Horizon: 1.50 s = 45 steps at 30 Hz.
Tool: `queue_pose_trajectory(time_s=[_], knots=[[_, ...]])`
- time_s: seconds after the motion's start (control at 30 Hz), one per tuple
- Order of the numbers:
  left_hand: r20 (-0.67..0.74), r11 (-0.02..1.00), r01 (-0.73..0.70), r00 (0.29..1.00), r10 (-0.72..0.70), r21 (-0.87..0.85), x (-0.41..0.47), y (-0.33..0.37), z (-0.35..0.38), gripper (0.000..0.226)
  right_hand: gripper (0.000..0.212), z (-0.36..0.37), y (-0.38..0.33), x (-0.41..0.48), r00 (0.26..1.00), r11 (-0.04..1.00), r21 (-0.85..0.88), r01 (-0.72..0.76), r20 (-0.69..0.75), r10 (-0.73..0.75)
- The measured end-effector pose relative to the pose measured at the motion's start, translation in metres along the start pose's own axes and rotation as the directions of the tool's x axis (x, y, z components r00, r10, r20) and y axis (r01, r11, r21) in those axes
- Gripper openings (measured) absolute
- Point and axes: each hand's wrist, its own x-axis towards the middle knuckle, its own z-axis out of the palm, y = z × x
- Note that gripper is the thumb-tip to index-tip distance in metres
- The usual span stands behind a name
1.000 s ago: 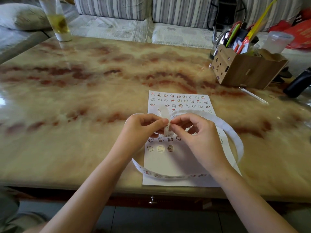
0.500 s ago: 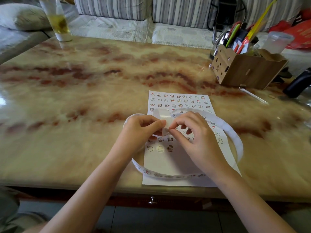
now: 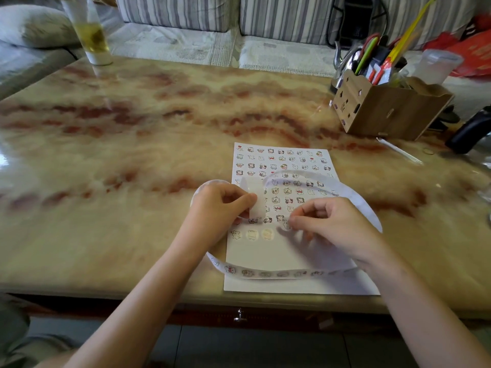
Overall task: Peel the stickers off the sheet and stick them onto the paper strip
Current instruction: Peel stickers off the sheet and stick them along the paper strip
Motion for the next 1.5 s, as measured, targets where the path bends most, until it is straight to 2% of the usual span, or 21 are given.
queue_pose_trajectory(time_s=[0.1, 0.37, 1.23, 1.5], knots=[[0.002, 1.0, 0.003, 1.0, -0.003, 0.0, 0.001, -0.002, 0.002, 0.022, 0.005, 0.001, 0.001, -0.001, 0.999, 0.997, -0.069, -0.042, -0.003, 0.041], [0.01, 0.999, 0.016, 1.0, -0.016, 0.034, 0.001, -0.003, 0.003, 0.022, 0.006, 0.005, 0.0, -0.003, 0.998, 0.991, -0.123, -0.061, -0.01, 0.061], [0.009, 0.998, 0.058, 0.998, -0.059, 0.03, -0.001, -0.002, 0.004, 0.033, 0.009, 0.021, 0.013, 0.0, 0.988, 0.959, -0.284, 0.017, -0.145, -0.06], [0.027, 0.997, 0.067, 0.997, -0.068, 0.034, -0.005, 0.004, 0.003, 0.033, 0.02, 0.011, 0.018, 0.003, 0.994, 0.962, -0.271, 0.043, -0.088, -0.069]])
